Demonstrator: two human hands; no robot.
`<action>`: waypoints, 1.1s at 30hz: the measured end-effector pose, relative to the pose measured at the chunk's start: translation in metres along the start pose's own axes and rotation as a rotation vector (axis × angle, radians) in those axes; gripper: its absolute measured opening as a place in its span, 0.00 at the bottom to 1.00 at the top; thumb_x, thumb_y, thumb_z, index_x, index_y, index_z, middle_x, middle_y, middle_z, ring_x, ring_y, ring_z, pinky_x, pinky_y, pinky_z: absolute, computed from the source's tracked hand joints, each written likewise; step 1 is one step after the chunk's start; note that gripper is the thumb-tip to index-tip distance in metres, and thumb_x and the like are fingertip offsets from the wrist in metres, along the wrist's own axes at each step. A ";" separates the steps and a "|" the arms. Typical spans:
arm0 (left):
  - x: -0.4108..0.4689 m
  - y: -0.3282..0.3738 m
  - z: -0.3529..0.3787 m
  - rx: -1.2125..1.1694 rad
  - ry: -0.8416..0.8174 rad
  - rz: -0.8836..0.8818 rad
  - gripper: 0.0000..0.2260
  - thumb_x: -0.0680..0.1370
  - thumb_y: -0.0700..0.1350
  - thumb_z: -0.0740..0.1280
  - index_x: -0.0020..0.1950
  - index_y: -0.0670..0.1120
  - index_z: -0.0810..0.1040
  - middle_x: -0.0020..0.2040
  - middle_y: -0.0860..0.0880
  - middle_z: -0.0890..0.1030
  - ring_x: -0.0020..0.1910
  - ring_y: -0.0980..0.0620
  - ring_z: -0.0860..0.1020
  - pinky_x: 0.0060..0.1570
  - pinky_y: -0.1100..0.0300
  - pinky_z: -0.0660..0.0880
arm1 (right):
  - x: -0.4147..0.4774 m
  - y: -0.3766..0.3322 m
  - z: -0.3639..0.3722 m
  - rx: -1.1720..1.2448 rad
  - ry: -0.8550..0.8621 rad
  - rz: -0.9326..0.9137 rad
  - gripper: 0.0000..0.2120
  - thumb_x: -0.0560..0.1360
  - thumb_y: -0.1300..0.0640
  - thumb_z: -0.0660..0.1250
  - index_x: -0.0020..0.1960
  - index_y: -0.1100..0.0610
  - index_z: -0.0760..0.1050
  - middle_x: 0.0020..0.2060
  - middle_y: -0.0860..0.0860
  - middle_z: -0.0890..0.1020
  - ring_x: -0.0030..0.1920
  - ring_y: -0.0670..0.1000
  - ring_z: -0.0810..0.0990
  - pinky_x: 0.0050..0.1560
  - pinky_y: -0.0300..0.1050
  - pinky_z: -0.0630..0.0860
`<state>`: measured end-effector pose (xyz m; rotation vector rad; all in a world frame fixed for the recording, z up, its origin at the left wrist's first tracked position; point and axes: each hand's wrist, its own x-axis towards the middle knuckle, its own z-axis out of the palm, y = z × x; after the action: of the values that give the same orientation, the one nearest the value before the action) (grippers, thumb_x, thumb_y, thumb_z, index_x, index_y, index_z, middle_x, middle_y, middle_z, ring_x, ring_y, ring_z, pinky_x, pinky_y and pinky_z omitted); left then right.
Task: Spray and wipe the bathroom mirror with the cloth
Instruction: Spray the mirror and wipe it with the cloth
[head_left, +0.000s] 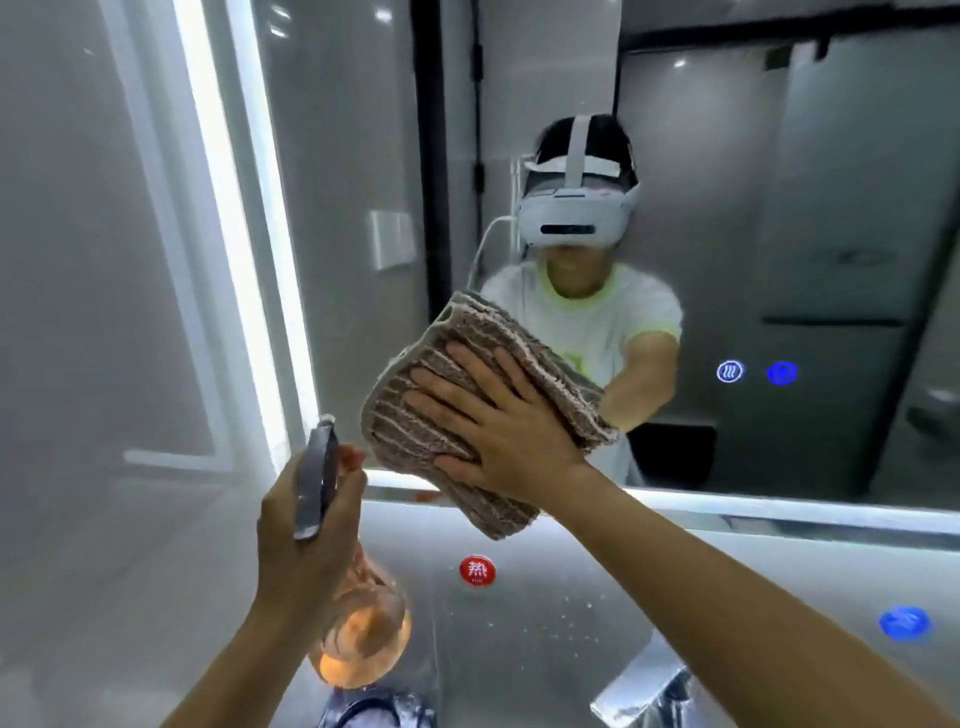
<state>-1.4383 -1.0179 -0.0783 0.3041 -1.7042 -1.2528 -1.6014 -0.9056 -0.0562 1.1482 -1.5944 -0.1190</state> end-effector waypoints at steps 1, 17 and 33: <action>-0.005 0.003 0.006 -0.014 -0.013 -0.008 0.06 0.76 0.43 0.64 0.40 0.52 0.73 0.32 0.45 0.72 0.33 0.48 0.72 0.40 0.55 0.71 | -0.008 0.011 -0.005 -0.009 0.005 0.007 0.27 0.74 0.40 0.56 0.70 0.50 0.67 0.69 0.48 0.69 0.72 0.56 0.56 0.73 0.54 0.38; -0.112 0.131 0.226 -0.298 -0.309 0.066 0.07 0.68 0.44 0.65 0.39 0.40 0.75 0.33 0.48 0.72 0.34 0.54 0.69 0.35 0.60 0.67 | -0.243 0.252 -0.118 -0.211 -0.037 0.468 0.31 0.72 0.34 0.53 0.71 0.43 0.57 0.71 0.44 0.60 0.73 0.55 0.47 0.70 0.61 0.40; -0.171 0.166 0.337 -0.272 -0.461 0.081 0.07 0.71 0.44 0.66 0.46 0.48 0.80 0.39 0.42 0.82 0.38 0.53 0.76 0.39 0.59 0.72 | -0.340 0.298 -0.120 -0.271 0.088 0.503 0.27 0.76 0.35 0.46 0.71 0.45 0.59 0.70 0.49 0.62 0.75 0.56 0.41 0.70 0.64 0.41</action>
<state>-1.5689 -0.6287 -0.0356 -0.2326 -1.8693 -1.5554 -1.7134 -0.4513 -0.0668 0.5169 -1.6811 0.0457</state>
